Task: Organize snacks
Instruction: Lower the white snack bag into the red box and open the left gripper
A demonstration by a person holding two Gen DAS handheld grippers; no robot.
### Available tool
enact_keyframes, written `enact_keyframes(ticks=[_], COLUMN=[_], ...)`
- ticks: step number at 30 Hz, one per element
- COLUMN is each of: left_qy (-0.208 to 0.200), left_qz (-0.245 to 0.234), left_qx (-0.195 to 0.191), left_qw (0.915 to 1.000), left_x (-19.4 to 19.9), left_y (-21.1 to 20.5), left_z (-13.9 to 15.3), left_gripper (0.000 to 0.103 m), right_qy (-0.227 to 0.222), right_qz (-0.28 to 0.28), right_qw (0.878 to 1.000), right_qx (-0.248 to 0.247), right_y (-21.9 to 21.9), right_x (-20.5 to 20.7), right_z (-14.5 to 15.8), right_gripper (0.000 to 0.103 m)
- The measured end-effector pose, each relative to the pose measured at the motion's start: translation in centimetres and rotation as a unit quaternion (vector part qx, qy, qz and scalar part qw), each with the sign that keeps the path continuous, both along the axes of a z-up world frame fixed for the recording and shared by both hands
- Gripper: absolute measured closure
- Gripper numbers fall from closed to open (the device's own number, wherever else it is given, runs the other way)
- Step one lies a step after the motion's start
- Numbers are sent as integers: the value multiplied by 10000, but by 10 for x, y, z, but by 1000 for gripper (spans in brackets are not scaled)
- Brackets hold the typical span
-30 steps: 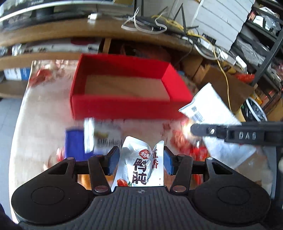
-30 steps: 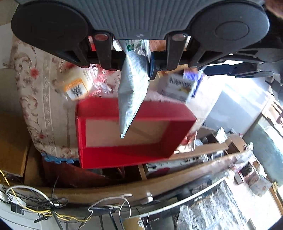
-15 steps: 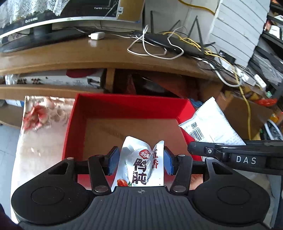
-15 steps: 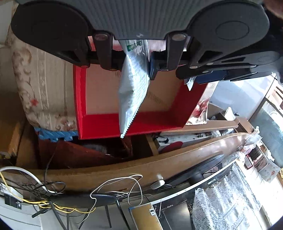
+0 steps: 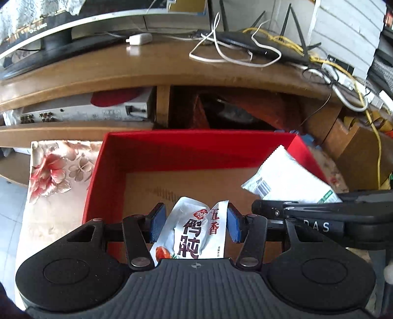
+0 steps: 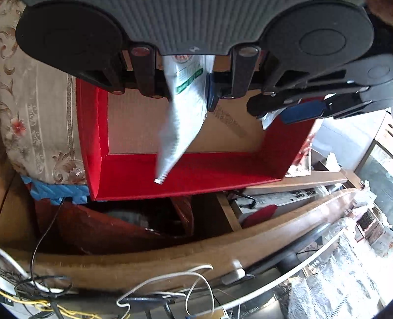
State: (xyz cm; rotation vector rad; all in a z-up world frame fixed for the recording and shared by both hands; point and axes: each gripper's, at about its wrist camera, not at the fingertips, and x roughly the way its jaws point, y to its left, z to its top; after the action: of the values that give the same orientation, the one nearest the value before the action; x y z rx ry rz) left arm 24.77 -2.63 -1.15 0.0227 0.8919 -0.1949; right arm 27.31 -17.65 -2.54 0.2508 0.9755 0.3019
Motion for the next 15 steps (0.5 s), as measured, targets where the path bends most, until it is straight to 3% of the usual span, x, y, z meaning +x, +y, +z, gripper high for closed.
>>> enact_keyframes(ticks=[7,13,15], left_qy=[121,116,103], left_qz=[76,96,102], left_qx=[69,139,134], left_qw=[9999,9998,9998], left_x=[2,5,5], left_y=[4,4,4], left_z=[-5,-7,-6], left_gripper=[43,44,40], right_qy=[-27,84,111], right_qz=[70,58,102], right_qw=[9999,9989,9982], right_qx=[-71,-451,-579], right_y=[3,3,5], right_x=[7,15,16], right_z=[-8,-20,-22], right_gripper=[78,76,69])
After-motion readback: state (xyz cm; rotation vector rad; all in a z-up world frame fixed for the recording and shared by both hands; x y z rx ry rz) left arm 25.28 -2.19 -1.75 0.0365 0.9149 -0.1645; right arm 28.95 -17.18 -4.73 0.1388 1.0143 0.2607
